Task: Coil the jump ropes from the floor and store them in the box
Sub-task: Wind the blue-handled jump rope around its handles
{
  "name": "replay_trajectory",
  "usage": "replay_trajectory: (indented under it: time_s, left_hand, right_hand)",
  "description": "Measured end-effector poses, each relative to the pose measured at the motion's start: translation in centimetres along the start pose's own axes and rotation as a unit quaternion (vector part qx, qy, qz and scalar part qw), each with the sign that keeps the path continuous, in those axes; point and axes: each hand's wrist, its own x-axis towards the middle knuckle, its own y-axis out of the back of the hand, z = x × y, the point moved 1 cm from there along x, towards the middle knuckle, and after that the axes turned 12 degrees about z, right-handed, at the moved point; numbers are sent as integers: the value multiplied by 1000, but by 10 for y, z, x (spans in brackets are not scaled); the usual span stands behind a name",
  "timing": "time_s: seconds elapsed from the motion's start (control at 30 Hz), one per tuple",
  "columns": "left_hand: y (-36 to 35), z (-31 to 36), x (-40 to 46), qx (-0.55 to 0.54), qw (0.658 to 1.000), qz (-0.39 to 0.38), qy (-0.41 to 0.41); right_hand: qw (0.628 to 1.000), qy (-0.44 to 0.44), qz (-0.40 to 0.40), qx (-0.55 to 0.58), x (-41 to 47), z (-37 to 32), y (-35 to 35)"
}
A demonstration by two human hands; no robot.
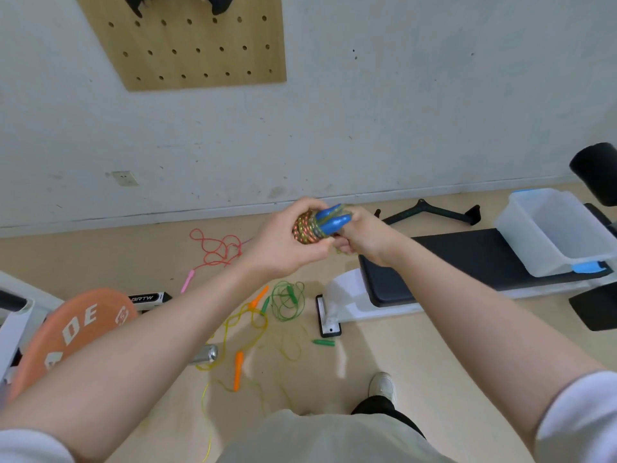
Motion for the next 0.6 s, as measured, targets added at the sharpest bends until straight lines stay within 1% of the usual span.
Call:
replay_trajectory:
  time_s: [0.07, 0.1, 0.13, 0.2, 0.3, 0.37, 0.4, 0.43, 0.47, 0.5, 0.53, 0.57, 0.6]
  left_hand:
    - [-7, -5, -1, -18, 999, 26, 37]
    - [-10, -6, -2, -13, 998, 31, 51]
    - [-12, -8, -3, -2, 997, 33, 63]
    - [-14, -14, 0, 41, 995, 41, 85]
    - [-9, -22, 10, 120, 987, 49, 97]
    - [-5, -25, 16, 130, 986, 40, 101]
    - [-4, -26, 17, 132, 986, 31, 98]
    - [-3, -26, 18, 134, 987, 20, 91]
    - [-3, -26, 18, 131, 988, 6, 84]
    - [-4, -25, 18, 124, 989, -11, 80]
    - [-5, -24, 18, 115, 989, -32, 82]
    - [-5, -23, 18, 111, 989, -56, 85]
    - [-4, -22, 19, 111, 987, -77, 84]
  right_hand:
    - [999, -12, 31, 31, -5, 8, -10]
    - [998, -16, 48, 26, -6, 14, -15]
    - [998, -9, 63, -1, -9, 18, -18]
    - [993, 24, 73, -95, -13, 23, -25]
    - [973, 64, 36, -220, -20, 18, -30]
    - [952, 86, 23, -292, -22, 8, -29]
    - [933, 104, 26, -342, -23, 3, -27]
    - [902, 131, 41, -409, -24, -4, -24]
    - [855, 166, 62, -488, -25, -10, -22]
    - [800, 199, 76, -561, -27, -17, -20]
    - [750, 236, 79, -613, -30, -22, -19]
    - [714, 267, 69, -643, -32, -25, -18]
    - [693, 291, 56, -657, -34, -27, -16]
